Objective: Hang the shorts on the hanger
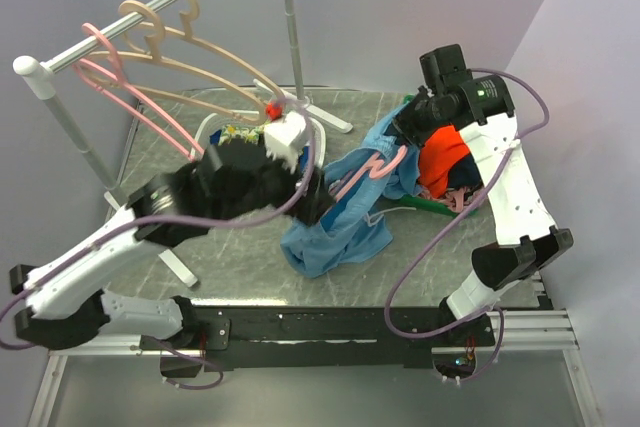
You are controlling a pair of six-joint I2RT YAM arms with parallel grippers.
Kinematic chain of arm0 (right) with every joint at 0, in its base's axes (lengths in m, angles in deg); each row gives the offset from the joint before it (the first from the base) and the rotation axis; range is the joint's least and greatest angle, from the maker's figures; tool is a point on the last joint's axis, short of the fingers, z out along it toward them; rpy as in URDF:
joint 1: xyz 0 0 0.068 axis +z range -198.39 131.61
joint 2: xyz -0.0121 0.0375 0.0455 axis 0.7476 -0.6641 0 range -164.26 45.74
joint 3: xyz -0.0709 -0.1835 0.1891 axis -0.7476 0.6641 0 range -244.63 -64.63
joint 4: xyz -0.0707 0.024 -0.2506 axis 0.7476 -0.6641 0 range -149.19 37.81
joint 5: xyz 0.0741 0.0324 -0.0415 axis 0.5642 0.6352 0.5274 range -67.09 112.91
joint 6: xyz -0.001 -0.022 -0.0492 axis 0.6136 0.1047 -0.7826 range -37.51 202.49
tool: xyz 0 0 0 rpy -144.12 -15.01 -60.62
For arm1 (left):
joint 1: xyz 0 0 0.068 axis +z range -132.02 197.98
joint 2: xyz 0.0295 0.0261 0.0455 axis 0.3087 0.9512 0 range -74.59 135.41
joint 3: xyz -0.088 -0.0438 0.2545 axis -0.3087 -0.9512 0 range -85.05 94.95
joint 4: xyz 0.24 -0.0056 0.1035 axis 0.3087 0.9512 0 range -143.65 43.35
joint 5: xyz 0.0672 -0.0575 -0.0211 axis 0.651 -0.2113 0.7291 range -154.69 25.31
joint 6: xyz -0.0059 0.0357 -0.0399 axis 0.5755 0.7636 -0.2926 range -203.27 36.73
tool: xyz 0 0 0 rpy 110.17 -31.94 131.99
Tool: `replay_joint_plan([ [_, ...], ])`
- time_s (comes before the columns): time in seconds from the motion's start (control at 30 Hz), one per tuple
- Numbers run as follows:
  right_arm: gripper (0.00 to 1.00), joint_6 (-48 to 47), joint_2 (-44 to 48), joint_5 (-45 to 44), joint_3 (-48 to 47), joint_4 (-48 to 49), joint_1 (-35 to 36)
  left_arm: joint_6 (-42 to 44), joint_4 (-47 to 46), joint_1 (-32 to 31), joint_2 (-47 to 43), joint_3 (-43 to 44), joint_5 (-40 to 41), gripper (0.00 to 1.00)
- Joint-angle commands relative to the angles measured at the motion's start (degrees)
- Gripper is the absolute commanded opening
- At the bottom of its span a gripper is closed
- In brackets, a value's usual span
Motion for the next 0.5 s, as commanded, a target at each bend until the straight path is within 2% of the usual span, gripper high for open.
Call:
replay_joint_plan([
  [0.0,0.00,0.0,2.3,4.7,4.6,1.3,-0.7,0.6,5.7,-6.7,-8.5,-7.5,6.8,0.95],
  [0.1,0.00,0.0,3.2,5.3,7.7,3.3,-0.7,-2.9,8.7,-13.3,-11.5,-12.1,13.9,0.96],
  [0.23,0.00,-0.2,2.8,4.7,7.6,2.9,-0.7,-7.1,13.5,-20.3,-9.4,-14.4,20.2,0.97],
  [0.33,0.00,0.1,2.9,4.6,7.5,2.9,-0.7,-11.1,18.8,-23.9,-5.5,-12.9,27.3,0.97],
  [0.47,0.00,0.3,2.8,5.3,7.9,2.9,-0.7,-15.0,24.6,-25.0,0.4,-11.7,34.8,0.95],
])
